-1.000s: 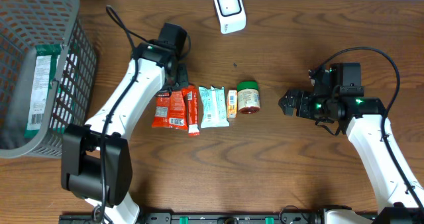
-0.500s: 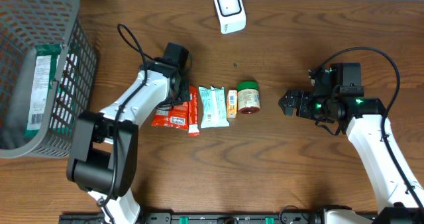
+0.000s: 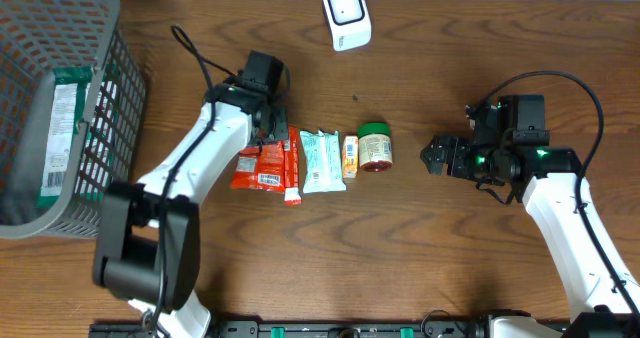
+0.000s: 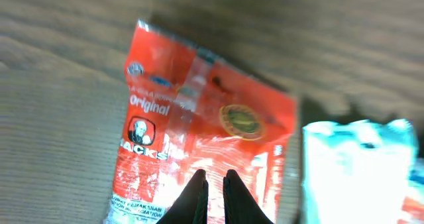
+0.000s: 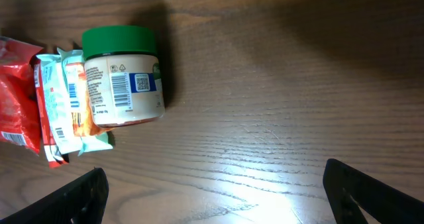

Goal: Scan the item barcode
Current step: 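Press the red packet against the row with the left gripper and release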

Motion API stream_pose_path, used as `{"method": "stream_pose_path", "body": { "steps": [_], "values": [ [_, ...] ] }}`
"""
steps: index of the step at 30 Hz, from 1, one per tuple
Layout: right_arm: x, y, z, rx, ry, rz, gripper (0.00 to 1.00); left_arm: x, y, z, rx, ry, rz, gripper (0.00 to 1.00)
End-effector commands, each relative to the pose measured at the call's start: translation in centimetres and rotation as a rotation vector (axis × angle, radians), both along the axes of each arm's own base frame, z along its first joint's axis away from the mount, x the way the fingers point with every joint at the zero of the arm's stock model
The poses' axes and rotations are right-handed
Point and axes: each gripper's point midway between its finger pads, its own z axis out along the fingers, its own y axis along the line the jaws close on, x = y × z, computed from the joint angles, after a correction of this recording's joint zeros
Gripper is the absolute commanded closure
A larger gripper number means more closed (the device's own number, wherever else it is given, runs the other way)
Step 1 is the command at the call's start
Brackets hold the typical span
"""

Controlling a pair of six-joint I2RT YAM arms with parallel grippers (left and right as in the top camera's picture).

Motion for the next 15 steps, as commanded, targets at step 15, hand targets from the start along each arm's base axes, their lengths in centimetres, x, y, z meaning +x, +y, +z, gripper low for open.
{"method": "stream_pose_path", "body": {
  "steps": [15],
  "values": [
    [0.3,0.5,0.5,0.010,-0.012,0.008,0.01,-1.4,-1.3,-6.7,-0.050,0.109,-0.008,0.89]
  ]
}}
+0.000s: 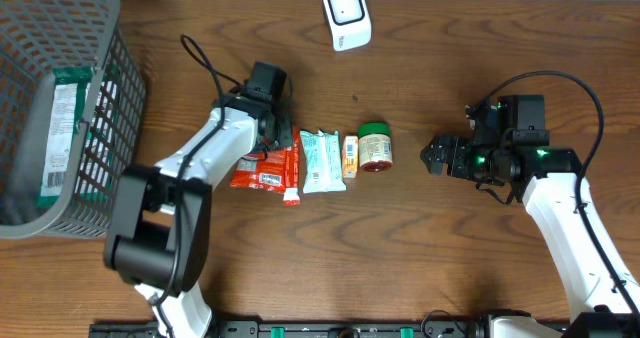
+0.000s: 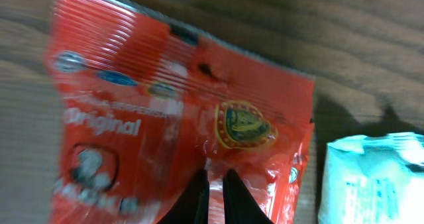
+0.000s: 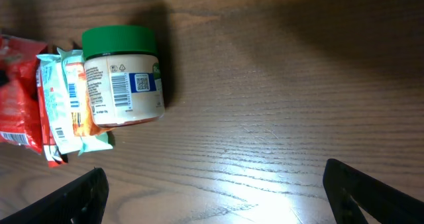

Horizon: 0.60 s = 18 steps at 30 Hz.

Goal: Scan the item barcode
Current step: 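Press the red packet against the row with the left gripper and release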

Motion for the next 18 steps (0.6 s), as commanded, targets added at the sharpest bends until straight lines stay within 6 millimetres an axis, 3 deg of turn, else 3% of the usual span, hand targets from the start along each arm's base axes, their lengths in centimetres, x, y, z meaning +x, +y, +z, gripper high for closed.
{"method": "stream_pose_path", "body": {
  "steps": [1,5,9,12,15,18],
  "values": [
    [0.3,0.5,0.5,0.010,-0.012,0.008,0.01,-1.4,-0.2,-2.8,0.002,0.085,-0.014,0.89],
    [0.3,0.5,0.5,0.010,-0.011,0.008,0.01,-0.1,-0.2,-0.5,0.000,0.024,-0.065,0.87],
    [0.3,0.5,0.5,0.010,-0.012,0.008,0.01,1.3,-0.1,4.2,-0.031,-0.090,-0.054,0.83],
    [0.3,0.5,0.5,0.010,-0.011,0.008,0.01,1.2,0.0,7.3,-0.047,-0.150,-0.052,0.79],
    [0.3,0.5,0.5,0.010,-0.011,0.008,0.01,0.2,0.3,8.2,-0.046,-0.137,-0.045,0.79],
    [0.3,0.5,0.5,0.010,-0.011,0.008,0.01,-1.5,0.8,7.2,-0.026,-0.062,-0.045,0.80]
  ]
}}
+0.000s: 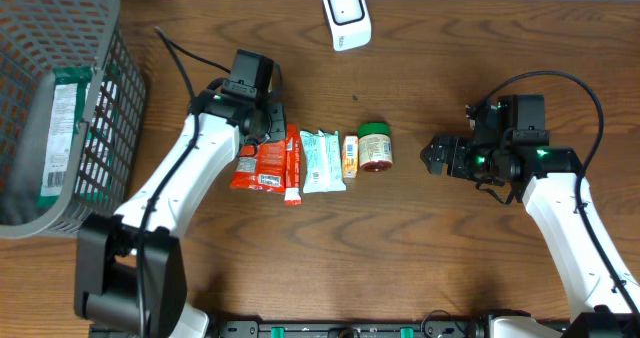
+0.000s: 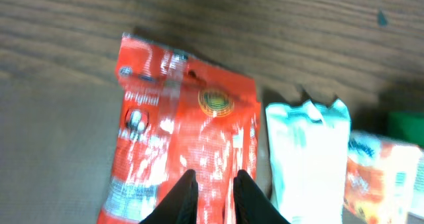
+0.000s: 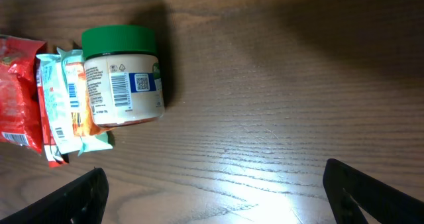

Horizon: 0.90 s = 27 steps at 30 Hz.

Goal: Scan the item barcode
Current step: 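Press the red packet against the row with the left gripper and release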

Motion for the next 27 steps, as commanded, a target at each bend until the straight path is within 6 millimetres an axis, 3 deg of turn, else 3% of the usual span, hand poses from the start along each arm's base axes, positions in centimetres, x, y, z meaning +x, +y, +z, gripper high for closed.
{"method": "stream_pose_path", "body": {
  "steps": [1,11,17,19,22,25,27],
  "values": [
    [0.3,0.5,0.5,0.010,-0.012,0.008,0.01,-1.4,0.5,-1.1,0.024,0.076,-0.002,0.80],
    [0.3,0.5,0.5,0.010,-0.012,0.008,0.01,-6.4,2.0,-7.4,0.091,0.300,-0.003,0.80],
    [0.3,0.5,0.5,0.010,-0.012,0.008,0.01,-7.7,2.5,-9.0,0.108,0.342,-0.003,0.80],
    [0.3,0.5,0.5,0.010,-0.012,0.008,0.01,-7.4,2.4,-8.8,0.103,0.332,-0.001,0.80],
    [0.3,0.5,0.5,0.010,-0.012,0.008,0.01,-5.9,2.0,-6.6,0.087,0.275,-0.002,0.71],
    [0.3,0.5,0.5,0.010,-0.012,0.008,0.01,-3.9,1.4,-2.7,0.058,0.175,-0.004,0.63],
    [0.3,0.5,0.5,0.010,-0.012,0.008,0.01,-2.4,1.0,1.0,0.038,0.082,-0.019,0.52]
  ]
}}
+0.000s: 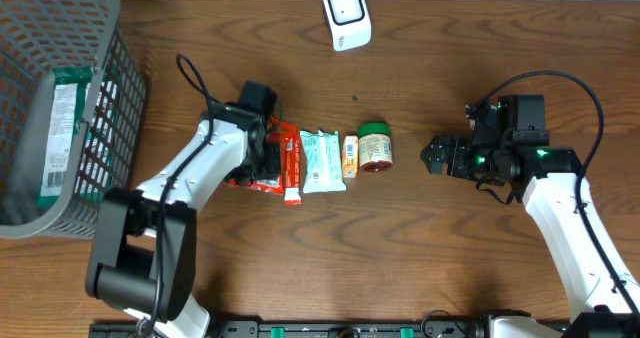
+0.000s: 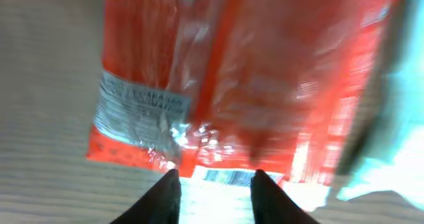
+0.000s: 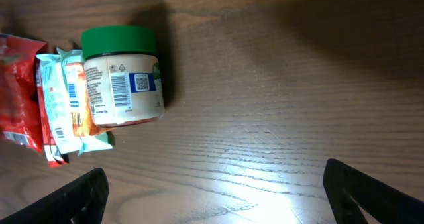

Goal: Scan the item barcode
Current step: 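Press the red packet against the row with the left gripper and release, then reach the left gripper into the basket and grasp the green glove pack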

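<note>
A red snack packet (image 2: pixel 232 71) fills the left wrist view, lying flat on the wooden table (image 1: pixel 330 248). My left gripper (image 2: pixel 215 187) is open just above its near end, with a white barcode label between the dark fingers (image 2: pixel 167 196). Overhead, the left gripper (image 1: pixel 263 154) covers part of the red packet (image 1: pixel 255 184). The white scanner (image 1: pixel 346 16) stands at the table's far edge. My right gripper (image 1: pixel 435 156) hangs wide open to the right of the green-lidded jar (image 3: pixel 122 71), holding nothing.
Beside the red packet lie a teal packet (image 1: pixel 322 161), a small orange packet (image 1: pixel 350 155) and the jar (image 1: pixel 376 146) in a row. A grey mesh basket (image 1: pixel 110 38) with a green-and-white packet inside stands at the far left.
My left gripper was higher, over the packet's far end, jaws narrowly apart. Now it is low over the near end with its jaws wider. The right arm has not moved.
My left gripper hung nearly shut over the red packet, then sat closer to its printed face. After that it stood higher with the whole packet in view. Now it is open at the packet's barcode end. The right gripper stayed open beside the jar throughout.
</note>
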Motion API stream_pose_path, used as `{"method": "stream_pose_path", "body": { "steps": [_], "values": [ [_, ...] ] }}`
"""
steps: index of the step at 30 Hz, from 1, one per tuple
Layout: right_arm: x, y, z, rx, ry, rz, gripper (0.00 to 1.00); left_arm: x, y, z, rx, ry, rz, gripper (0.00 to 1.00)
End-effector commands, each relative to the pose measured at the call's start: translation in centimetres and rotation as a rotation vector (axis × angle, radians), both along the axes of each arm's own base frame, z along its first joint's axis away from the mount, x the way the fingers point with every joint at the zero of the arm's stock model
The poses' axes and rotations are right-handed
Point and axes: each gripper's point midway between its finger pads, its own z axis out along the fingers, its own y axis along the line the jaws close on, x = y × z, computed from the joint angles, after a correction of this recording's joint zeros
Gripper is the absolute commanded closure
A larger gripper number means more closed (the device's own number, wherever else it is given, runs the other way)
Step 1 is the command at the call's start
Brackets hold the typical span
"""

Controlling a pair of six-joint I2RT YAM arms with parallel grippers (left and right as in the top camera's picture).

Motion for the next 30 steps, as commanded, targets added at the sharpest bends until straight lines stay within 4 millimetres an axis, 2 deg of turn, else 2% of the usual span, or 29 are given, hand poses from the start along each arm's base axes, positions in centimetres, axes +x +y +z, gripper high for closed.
{"method": "stream_pose_path", "body": {
  "steps": [1,3,6,8,11,13,15,18,22,23,27,30],
  "values": [
    [0.3,0.5,0.5,0.010,-0.012,0.008,0.01,4.2,-0.6,8.8,-0.051,-0.249,-0.022,0.47],
    [0.3,0.5,0.5,0.010,-0.011,0.008,0.01,5.5,0.2,13.0,-0.053,-0.338,-0.019,0.39],
    [0.3,0.5,0.5,0.010,-0.011,0.008,0.01,7.0,3.3,19.4,-0.015,-0.452,0.015,0.32],
    [0.3,0.5,0.5,0.010,-0.012,0.008,0.01,7.8,7.1,24.1,0.034,-0.537,0.082,0.28],
    [0.3,0.5,0.5,0.010,-0.012,0.008,0.01,8.1,12.7,29.6,0.088,-0.655,0.173,0.21],
    [0.3,0.5,0.5,0.010,-0.012,0.008,0.01,7.9,16.8,32.3,0.143,-0.722,0.233,0.18],
    [0.3,0.5,0.5,0.010,-0.011,0.008,0.01,7.2,21.2,34.1,0.197,-0.768,0.317,0.16],
    [0.3,0.5,0.5,0.010,-0.012,0.008,0.01,5.9,27.0,34.7,0.265,-0.788,0.445,0.13],
    [0.3,0.5,0.5,0.010,-0.011,0.008,0.01,4.0,33.3,32.8,0.316,-0.730,0.593,0.11],
    [0.3,0.5,0.5,0.010,-0.012,0.008,0.01,3.7,34.4,32.0,0.319,-0.707,0.618,0.11],
    [0.3,0.5,0.5,0.010,-0.012,0.008,0.01,3.4,38.3,27.4,0.303,-0.589,0.692,0.01],
    [0.3,0.5,0.5,0.010,-0.011,0.008,0.01,3.9,39.5,24.0,0.282,-0.506,0.708,0.02]
  ]
}}
